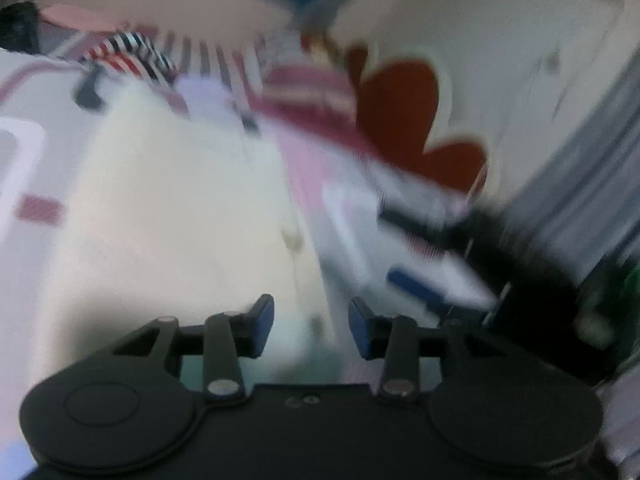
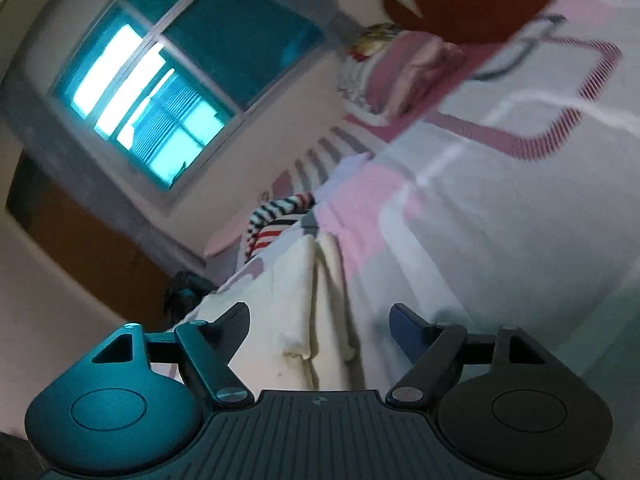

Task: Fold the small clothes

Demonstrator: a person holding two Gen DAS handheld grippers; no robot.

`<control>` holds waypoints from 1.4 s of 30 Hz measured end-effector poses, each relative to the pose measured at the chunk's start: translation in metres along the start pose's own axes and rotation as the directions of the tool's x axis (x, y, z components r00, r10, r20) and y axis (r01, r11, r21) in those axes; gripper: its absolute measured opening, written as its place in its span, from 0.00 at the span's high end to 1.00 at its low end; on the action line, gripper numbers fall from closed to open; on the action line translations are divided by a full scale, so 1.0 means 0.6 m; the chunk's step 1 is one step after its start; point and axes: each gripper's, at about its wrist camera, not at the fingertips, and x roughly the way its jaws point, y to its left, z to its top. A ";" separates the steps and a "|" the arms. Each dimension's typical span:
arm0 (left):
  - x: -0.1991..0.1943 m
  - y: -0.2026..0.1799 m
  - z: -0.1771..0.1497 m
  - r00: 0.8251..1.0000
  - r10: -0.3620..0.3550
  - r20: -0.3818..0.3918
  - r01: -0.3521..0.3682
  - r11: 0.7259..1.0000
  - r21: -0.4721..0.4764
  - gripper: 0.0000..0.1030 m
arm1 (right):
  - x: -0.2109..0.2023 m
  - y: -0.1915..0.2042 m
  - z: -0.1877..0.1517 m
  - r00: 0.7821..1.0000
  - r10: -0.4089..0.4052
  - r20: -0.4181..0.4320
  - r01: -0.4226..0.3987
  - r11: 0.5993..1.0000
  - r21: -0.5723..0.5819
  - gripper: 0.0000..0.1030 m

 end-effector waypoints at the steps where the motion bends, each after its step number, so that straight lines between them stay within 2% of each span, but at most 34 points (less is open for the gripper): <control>1: -0.020 0.017 0.010 0.999 0.031 0.043 -0.030 0.999 -0.029 0.51 | 0.000 0.004 -0.001 1.000 0.014 -0.013 -0.014 1.000 -0.012 0.39; 2: -0.032 0.034 0.022 0.995 0.067 0.074 -0.064 0.997 -0.045 0.51 | 0.004 0.010 -0.002 0.999 0.033 -0.032 -0.034 0.999 -0.018 0.45; 4: -0.045 0.078 0.042 0.983 0.151 0.103 -0.145 0.988 -0.058 0.51 | 0.018 0.021 -0.009 0.995 0.068 -0.073 -0.070 0.997 -0.023 0.49; 9: -0.040 0.140 0.054 0.953 0.291 0.087 -0.286 0.956 -0.063 0.50 | 0.054 0.043 -0.036 0.988 0.067 -0.138 -0.074 0.996 -0.050 0.49; 11: -0.036 0.149 0.047 0.940 0.330 0.091 -0.326 0.944 -0.055 0.42 | 0.065 0.036 -0.041 0.985 0.070 -0.155 -0.077 0.996 -0.045 0.49; 14: -0.023 0.149 0.040 0.924 0.375 0.072 -0.374 0.927 -0.038 0.40 | 0.083 0.030 -0.044 0.981 0.060 -0.186 -0.070 0.997 -0.045 0.49; 20: -0.028 0.165 0.038 0.934 0.349 0.072 -0.345 0.936 -0.065 0.38 | 0.112 0.021 -0.050 0.961 0.101 -0.257 -0.107 0.994 -0.007 0.49; 23: -0.020 0.167 0.044 0.938 0.340 0.069 -0.336 0.940 -0.064 0.38 | 0.123 0.017 -0.047 0.958 0.124 -0.260 -0.120 0.992 0.032 0.49; 27: -0.009 0.172 0.047 0.936 0.345 0.072 -0.342 0.938 -0.046 0.38 | 0.140 0.031 -0.049 0.952 0.128 -0.278 -0.133 0.991 0.003 0.50; 28: -0.009 0.170 0.047 0.934 0.350 0.071 -0.348 0.936 -0.045 0.38 | 0.146 0.034 -0.050 0.953 0.123 -0.276 -0.131 0.991 -0.011 0.52; 30: -0.010 0.165 0.054 0.930 0.361 0.062 -0.359 0.932 -0.039 0.38 | 0.153 0.038 -0.050 0.957 0.086 -0.276 -0.101 0.994 -0.041 0.79; 31: -0.012 0.163 0.058 0.930 0.362 0.068 -0.361 0.932 -0.038 0.38 | 0.156 0.039 -0.048 0.957 0.075 -0.279 -0.095 0.994 -0.061 0.84; 35: -0.006 0.163 0.073 0.923 0.372 0.093 -0.372 0.928 -0.021 0.38 | 0.154 0.044 -0.046 0.953 0.079 -0.294 -0.116 0.987 -0.110 0.87; 42: 0.012 0.143 0.086 0.940 0.332 0.072 -0.334 0.943 0.007 0.38 | 0.134 0.036 -0.030 0.959 0.095 -0.267 -0.128 0.986 -0.109 0.88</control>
